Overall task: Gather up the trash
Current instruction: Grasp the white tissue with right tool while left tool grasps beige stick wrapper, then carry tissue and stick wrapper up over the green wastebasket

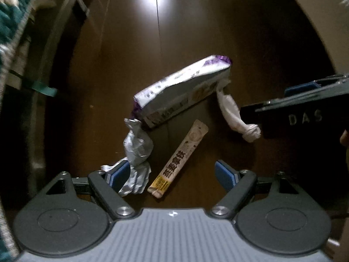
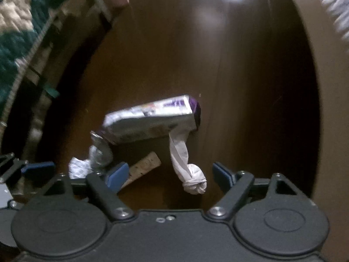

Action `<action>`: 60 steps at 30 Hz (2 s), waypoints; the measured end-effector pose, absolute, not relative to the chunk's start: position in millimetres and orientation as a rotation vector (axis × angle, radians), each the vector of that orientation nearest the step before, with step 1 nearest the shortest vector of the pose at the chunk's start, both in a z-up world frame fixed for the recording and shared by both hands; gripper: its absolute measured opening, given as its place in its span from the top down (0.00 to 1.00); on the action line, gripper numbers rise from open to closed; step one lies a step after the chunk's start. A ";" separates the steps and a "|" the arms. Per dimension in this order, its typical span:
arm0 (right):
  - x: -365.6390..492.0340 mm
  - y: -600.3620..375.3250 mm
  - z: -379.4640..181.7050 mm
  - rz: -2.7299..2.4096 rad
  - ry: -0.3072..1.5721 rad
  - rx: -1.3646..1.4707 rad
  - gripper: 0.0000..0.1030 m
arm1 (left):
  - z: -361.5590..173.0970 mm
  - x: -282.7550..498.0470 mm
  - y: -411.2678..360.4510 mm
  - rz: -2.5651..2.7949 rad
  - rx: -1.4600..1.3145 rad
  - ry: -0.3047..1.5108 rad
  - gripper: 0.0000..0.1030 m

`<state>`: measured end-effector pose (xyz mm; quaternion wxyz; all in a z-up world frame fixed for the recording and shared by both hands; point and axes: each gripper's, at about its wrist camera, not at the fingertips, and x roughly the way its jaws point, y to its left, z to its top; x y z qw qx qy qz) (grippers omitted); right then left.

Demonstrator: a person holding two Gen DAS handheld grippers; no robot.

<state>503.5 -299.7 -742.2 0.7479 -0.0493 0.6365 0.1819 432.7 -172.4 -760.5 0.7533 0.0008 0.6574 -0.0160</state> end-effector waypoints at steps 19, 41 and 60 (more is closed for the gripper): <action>496.7 -298.3 -850.6 0.409 1.415 -0.193 0.46 | -873.1 443.6 -190.5 -0.104 0.096 1.468 0.43; 457.5 -317.9 -745.4 0.281 1.399 -0.106 0.89 | -762.1 460.1 -188.2 -0.045 0.011 1.465 0.93; 422.1 -253.9 -380.6 0.465 1.286 -0.136 0.90 | -367.7 418.3 -105.2 0.013 -0.148 1.267 0.95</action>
